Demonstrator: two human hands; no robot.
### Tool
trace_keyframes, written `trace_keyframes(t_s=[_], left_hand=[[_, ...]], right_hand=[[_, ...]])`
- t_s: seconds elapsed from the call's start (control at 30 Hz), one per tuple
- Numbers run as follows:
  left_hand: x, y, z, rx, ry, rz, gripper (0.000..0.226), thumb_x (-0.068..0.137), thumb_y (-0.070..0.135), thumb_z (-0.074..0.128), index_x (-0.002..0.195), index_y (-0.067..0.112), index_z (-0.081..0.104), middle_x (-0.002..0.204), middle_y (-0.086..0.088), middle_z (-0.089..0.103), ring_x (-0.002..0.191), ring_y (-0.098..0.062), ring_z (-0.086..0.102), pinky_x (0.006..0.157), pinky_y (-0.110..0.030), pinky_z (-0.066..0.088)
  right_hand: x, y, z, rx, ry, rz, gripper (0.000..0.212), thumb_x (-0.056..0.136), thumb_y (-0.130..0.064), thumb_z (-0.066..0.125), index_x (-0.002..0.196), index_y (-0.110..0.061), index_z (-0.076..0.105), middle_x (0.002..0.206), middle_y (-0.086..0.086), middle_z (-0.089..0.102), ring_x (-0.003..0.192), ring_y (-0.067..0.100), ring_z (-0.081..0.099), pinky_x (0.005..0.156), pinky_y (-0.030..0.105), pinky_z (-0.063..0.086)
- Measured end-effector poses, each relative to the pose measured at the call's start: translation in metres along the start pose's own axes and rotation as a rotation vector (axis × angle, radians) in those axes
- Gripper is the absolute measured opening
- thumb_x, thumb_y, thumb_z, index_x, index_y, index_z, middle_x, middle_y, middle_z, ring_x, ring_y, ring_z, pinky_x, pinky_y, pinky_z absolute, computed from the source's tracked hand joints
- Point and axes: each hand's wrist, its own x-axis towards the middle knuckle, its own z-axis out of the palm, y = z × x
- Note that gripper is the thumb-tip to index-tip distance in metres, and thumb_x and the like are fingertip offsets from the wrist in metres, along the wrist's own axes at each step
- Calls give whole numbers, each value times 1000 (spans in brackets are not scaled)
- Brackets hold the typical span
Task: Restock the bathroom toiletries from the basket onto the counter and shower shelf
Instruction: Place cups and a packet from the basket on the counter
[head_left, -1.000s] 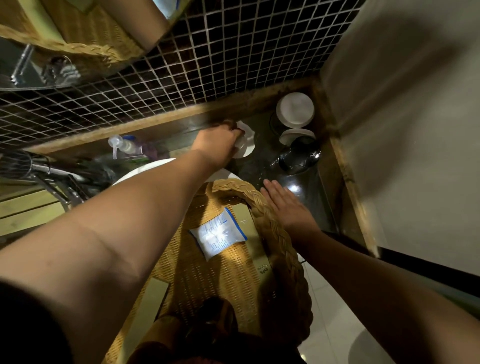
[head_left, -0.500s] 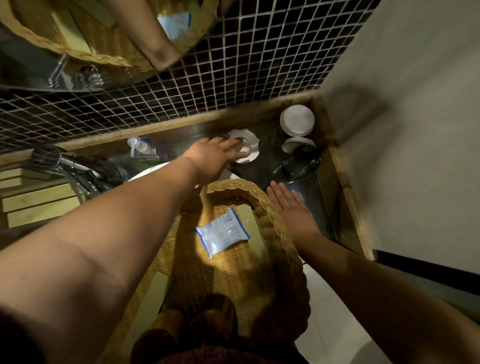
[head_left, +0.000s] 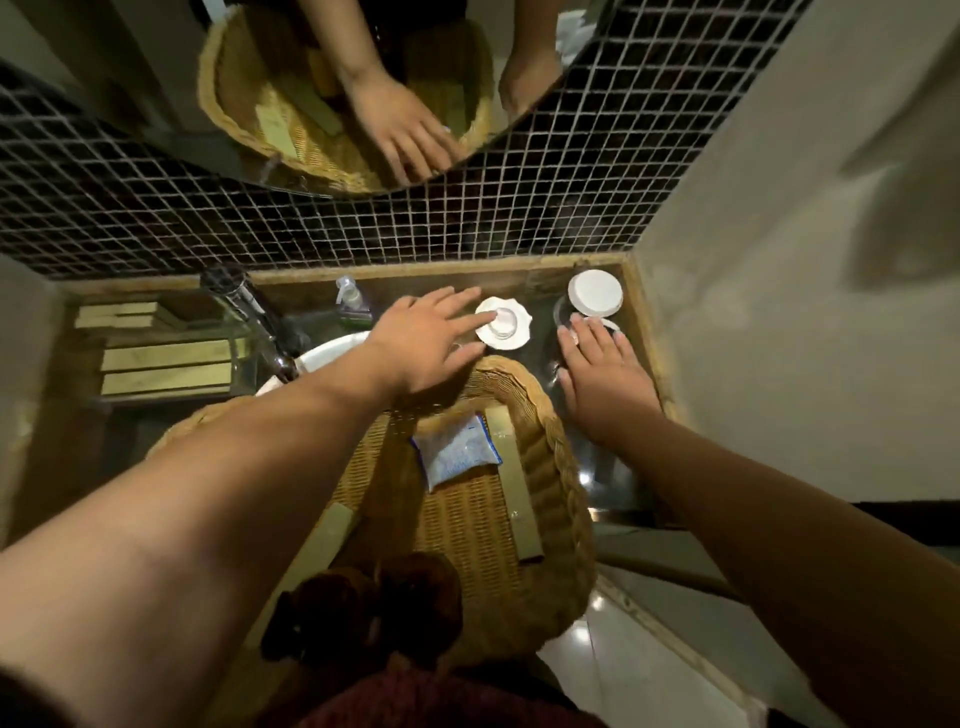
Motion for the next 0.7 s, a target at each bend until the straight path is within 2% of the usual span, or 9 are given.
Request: trace_keyframes(t_s=[0.13, 0.37, 0.53, 0.7], left_hand=[[-36, 10, -16, 26, 1, -22, 60, 100, 65, 20, 156, 46, 17, 168, 7, 9, 152, -23, 16, 114, -48, 25], [-106, 5, -19, 101, -28, 9, 62, 98, 67, 18, 156, 45, 15, 167, 4, 15, 149, -24, 24, 114, -49, 25], [-147, -17, -6, 166, -84, 18, 71, 90, 74, 3, 156, 48, 8, 167, 4, 14, 150, -24, 22, 113, -48, 26], [-178, -30, 7, 123, -113, -46, 68, 93, 72, 8, 156, 46, 9, 167, 4, 15, 150, -24, 23, 116, -51, 23]], right_hand=[[-28, -19, -26, 72, 53, 22, 64, 104, -49, 18, 160, -18, 11, 167, 7, 4, 154, 23, -1, 124, 43, 0], [-77, -85, -31, 89, 26, -42, 78, 98, -66, 9, 160, -18, 2, 168, 4, -4, 153, 20, -10, 124, 44, -2], [-92, -127, -19, 41, -33, -103, 83, 92, -74, 2, 159, -27, -4, 167, 1, -11, 152, 19, -14, 123, 45, -6], [-94, -145, -8, 47, -113, -108, 81, 94, -74, 9, 159, -29, -5, 167, 3, -12, 153, 23, -10, 123, 47, -1]])
